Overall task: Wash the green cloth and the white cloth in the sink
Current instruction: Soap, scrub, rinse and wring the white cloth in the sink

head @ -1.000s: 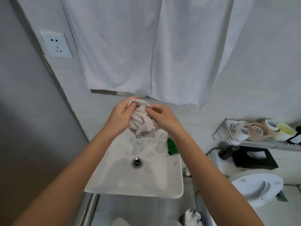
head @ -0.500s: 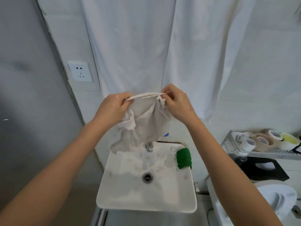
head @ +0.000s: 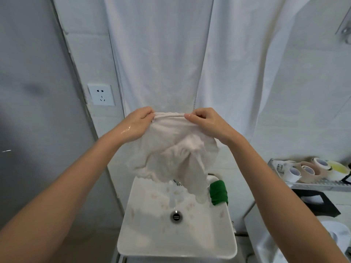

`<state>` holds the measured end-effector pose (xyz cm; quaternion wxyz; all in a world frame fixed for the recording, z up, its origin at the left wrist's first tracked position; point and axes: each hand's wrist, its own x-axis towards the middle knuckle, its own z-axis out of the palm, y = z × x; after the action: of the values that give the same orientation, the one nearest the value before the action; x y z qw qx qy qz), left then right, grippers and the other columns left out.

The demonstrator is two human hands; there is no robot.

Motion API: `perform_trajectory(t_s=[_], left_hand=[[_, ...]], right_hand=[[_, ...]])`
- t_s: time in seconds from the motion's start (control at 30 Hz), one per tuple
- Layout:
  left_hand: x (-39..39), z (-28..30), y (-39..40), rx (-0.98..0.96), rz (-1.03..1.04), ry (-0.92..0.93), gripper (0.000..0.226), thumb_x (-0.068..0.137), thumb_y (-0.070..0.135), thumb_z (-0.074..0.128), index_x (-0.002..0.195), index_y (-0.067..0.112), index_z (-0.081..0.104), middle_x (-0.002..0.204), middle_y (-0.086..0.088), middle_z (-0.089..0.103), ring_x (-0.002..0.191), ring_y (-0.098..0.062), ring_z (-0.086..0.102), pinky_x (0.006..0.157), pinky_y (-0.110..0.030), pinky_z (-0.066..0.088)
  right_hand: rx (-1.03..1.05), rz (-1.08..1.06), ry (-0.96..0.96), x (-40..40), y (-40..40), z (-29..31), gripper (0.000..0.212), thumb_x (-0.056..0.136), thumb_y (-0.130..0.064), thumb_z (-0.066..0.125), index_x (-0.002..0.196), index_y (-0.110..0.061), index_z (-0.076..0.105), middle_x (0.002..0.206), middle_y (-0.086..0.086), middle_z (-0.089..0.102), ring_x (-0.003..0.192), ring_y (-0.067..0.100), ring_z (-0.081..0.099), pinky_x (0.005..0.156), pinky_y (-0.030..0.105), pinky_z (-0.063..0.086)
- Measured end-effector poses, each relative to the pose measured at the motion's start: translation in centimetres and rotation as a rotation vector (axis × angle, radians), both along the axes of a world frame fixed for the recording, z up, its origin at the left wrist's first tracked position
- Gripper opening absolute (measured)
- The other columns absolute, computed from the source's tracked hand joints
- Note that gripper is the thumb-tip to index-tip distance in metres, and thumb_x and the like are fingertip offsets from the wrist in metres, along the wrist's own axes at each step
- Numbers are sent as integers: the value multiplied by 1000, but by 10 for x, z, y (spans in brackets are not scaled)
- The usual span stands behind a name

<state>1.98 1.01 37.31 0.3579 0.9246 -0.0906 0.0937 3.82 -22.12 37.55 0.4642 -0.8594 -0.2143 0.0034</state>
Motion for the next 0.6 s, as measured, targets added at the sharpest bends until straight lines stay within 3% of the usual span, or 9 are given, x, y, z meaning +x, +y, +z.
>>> perform_trajectory(t_s=[0.07, 0.17, 0.23, 0.33, 0.43, 0.6], left_hand=[[3, -7, -2, -60, -7, -36, 28, 100, 25, 39, 78, 9, 46, 68, 2, 41, 66, -17, 38, 60, -32, 29], [3, -7, 4, -11, -104, -29, 36, 88, 46, 57, 80, 11, 51, 69, 5, 46, 63, -12, 42, 59, -29, 32], [4, -4, 10, 101, -149, 7, 31, 82, 41, 69, 83, 13, 55, 70, 5, 49, 61, -12, 42, 57, -28, 31], [8, -5, 19, 243, -156, 41, 25, 87, 26, 65, 69, 16, 51, 62, 5, 45, 54, -11, 39, 52, -24, 28], [11, -9, 25, 216, -142, 0, 34, 91, 23, 61, 63, 10, 47, 54, 5, 39, 45, -7, 33, 46, -20, 26], [17, 3, 44, 195, -93, -34, 32, 90, 26, 61, 66, 6, 55, 52, 4, 39, 44, -8, 35, 51, -28, 32]], right_hand=[[-63, -12, -12, 2, -2, 2, 33, 90, -33, 64, 64, -18, 51, 59, -11, 37, 51, 4, 34, 48, 18, 26], [-157, -47, -83, 7, -4, 5, 32, 87, -28, 67, 65, -10, 53, 60, -8, 37, 53, 7, 35, 50, 21, 26], [-197, -84, -149, 12, -9, 8, 36, 87, -31, 67, 66, -7, 52, 60, -6, 36, 53, 9, 33, 50, 22, 25], [-266, -103, -258, 17, -18, 8, 41, 88, -33, 66, 63, -11, 43, 58, -4, 33, 54, 12, 30, 52, 28, 23], [-182, -110, -362, 20, -21, 4, 39, 91, -29, 63, 67, -5, 46, 58, -4, 34, 56, 13, 30, 54, 30, 22], [-82, -165, -386, 27, -33, 22, 34, 93, -27, 61, 64, -19, 43, 57, -9, 35, 54, 7, 34, 51, 21, 25]])
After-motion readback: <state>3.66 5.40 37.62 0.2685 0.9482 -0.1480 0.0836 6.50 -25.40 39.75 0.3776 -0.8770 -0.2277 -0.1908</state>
